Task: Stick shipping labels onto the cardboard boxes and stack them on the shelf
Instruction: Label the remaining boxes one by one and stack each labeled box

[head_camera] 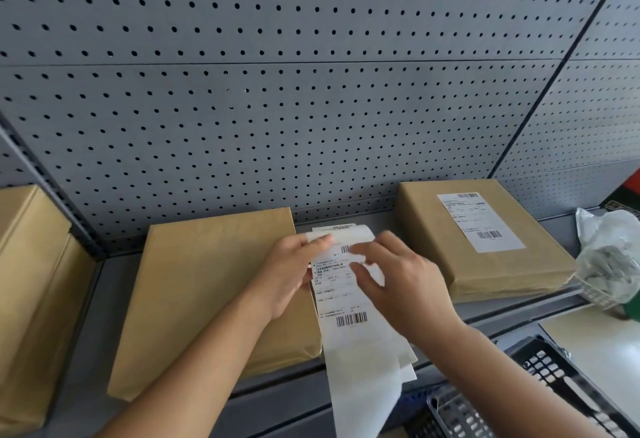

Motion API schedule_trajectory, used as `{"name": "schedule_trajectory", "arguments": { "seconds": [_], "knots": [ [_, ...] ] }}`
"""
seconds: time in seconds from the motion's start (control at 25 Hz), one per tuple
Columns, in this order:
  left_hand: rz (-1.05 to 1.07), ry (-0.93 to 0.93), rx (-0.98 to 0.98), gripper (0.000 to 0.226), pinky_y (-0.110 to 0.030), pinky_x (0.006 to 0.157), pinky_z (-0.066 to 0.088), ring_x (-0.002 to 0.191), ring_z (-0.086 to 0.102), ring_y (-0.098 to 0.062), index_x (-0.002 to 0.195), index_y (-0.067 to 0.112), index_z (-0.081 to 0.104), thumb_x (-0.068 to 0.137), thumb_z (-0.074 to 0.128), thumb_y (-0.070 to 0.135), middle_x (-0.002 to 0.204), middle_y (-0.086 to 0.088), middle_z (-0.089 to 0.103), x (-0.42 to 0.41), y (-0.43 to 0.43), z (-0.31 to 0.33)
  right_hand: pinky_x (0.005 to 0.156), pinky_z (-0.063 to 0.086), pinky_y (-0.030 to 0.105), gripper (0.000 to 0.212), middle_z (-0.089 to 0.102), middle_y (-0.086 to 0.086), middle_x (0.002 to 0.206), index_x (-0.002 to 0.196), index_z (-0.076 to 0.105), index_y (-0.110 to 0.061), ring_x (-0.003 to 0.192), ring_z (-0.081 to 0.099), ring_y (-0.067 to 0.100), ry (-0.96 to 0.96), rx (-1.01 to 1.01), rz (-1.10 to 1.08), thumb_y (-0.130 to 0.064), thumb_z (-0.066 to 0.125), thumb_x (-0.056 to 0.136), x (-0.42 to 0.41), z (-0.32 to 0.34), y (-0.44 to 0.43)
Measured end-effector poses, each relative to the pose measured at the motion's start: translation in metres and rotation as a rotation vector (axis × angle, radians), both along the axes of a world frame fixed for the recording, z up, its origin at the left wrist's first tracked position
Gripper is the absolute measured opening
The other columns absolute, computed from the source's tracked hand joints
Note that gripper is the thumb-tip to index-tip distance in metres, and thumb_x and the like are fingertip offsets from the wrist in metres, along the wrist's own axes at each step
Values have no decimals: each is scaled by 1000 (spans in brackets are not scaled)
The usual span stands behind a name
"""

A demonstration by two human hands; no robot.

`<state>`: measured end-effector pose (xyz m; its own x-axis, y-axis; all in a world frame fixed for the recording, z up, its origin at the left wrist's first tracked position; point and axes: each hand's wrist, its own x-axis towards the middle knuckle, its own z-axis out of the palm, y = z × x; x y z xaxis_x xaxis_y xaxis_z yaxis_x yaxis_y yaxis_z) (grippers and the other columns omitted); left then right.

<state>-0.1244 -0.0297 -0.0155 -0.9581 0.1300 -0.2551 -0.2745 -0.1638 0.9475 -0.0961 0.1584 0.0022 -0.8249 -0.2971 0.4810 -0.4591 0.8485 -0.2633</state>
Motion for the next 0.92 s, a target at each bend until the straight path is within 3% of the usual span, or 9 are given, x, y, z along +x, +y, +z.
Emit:
{"name": "schedule_trajectory", "arguments": {
  "seconds": [0.12, 0.24, 0.52, 0.68, 0.8, 0.92],
  "knots": [
    [-22, 14, 11, 32, -45, 90, 58, 95, 74, -31, 111, -1, 73, 95, 68, 27, 106, -21, 77, 0, 0, -1, 63, 51, 29, 28, 57, -3, 101, 114, 69, -24, 84, 57, 18, 45, 75, -2, -31, 72, 88, -16, -4, -2],
    [-19, -1, 31, 37, -43, 87, 58, 88, 72, -30, 109, -5, 73, 96, 67, 28, 103, -26, 75, -1, -2, -1, 76, 49, 36, 26, 59, -1, 105, 110, 69, -23, 91, 53, 24, 87, 152, 19, -31, 74, 86, -23, -8, -7],
    [-3, -30, 130, 34, -39, 89, 56, 87, 71, -25, 105, -8, 73, 98, 63, 24, 95, -18, 75, -1, -4, 1, 70, 45, 37, 11, 62, -7, 94, 102, 69, -27, 85, 56, 23, 96, 125, 17, -30, 70, 91, -27, -10, -7],
    [16, -47, 143, 26, -32, 77, 60, 83, 71, -23, 101, -5, 71, 98, 64, 20, 93, -15, 76, -2, -5, 1, 71, 48, 38, 9, 64, -8, 94, 101, 69, -28, 85, 58, 23, 61, 110, -2, -30, 70, 92, -29, -12, -5],
    [26, -63, 150, 30, -33, 78, 62, 85, 73, -24, 108, -11, 70, 97, 65, 17, 97, -19, 76, -2, -5, 0, 73, 46, 39, 13, 63, -7, 95, 103, 69, -27, 87, 58, 24, 88, 115, -16, -26, 72, 90, -27, -12, -5],
    [28, -51, 130, 24, -32, 79, 62, 81, 73, -22, 99, -4, 74, 95, 67, 18, 91, -16, 77, -1, -3, 1, 78, 45, 40, 22, 63, -5, 97, 109, 69, -27, 92, 57, 24, 135, 112, 2, -22, 71, 88, -24, -11, -9]
  ]
}}
